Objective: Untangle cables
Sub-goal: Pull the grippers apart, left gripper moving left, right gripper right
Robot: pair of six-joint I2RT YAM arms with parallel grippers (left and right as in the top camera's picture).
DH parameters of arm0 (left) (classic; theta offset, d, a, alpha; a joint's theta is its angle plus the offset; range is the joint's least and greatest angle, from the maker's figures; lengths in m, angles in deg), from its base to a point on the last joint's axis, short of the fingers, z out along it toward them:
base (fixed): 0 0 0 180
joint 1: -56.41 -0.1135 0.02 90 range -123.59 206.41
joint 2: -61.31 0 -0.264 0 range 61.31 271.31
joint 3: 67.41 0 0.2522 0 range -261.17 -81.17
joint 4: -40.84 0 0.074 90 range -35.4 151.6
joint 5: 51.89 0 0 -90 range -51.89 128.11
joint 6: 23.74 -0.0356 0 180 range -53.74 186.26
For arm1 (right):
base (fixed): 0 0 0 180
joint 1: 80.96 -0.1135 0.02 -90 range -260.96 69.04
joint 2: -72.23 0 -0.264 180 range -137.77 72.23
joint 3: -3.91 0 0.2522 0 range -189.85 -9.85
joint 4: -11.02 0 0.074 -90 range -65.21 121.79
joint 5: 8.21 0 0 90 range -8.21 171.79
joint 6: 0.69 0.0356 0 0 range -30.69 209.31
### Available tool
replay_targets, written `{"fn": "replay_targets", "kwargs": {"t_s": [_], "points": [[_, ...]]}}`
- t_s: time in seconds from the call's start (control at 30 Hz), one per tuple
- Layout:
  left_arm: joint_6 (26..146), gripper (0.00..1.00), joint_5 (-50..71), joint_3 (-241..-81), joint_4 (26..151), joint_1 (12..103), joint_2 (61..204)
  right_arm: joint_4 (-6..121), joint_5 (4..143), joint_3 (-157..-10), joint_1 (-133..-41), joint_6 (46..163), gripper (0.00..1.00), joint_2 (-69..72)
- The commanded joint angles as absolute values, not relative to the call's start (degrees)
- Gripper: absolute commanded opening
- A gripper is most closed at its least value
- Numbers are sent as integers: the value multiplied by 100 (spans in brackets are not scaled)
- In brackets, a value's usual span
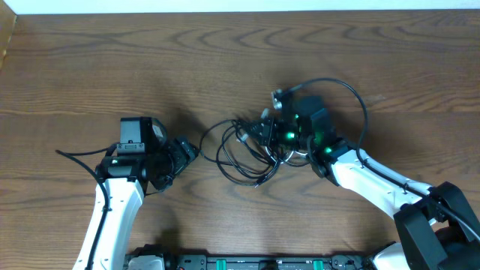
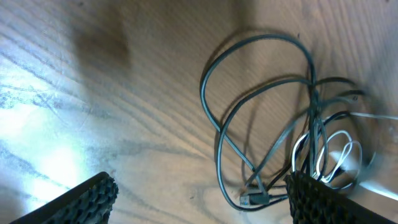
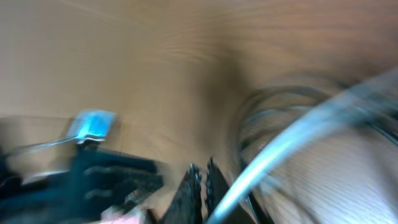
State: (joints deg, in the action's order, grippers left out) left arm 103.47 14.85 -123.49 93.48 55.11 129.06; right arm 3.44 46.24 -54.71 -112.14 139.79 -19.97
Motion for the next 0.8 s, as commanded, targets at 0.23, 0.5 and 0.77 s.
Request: {"fn": "replay_targets", "kwargs": {"t_s": [0.23,0.5,0.77], "points": [[10187,87,1410,-12393,9348,5487,12941,-137,2246,-5592,-10818,13125,2,-1892],[10187,87,1297,-12393,9315,5487,12941,2716,6116,-5592,-10473,13205,2,-1862],[10189,87,1292,-12393,9221,5487,12941,2845,5679,-5592,-10060,12298,2,-1390]]}}
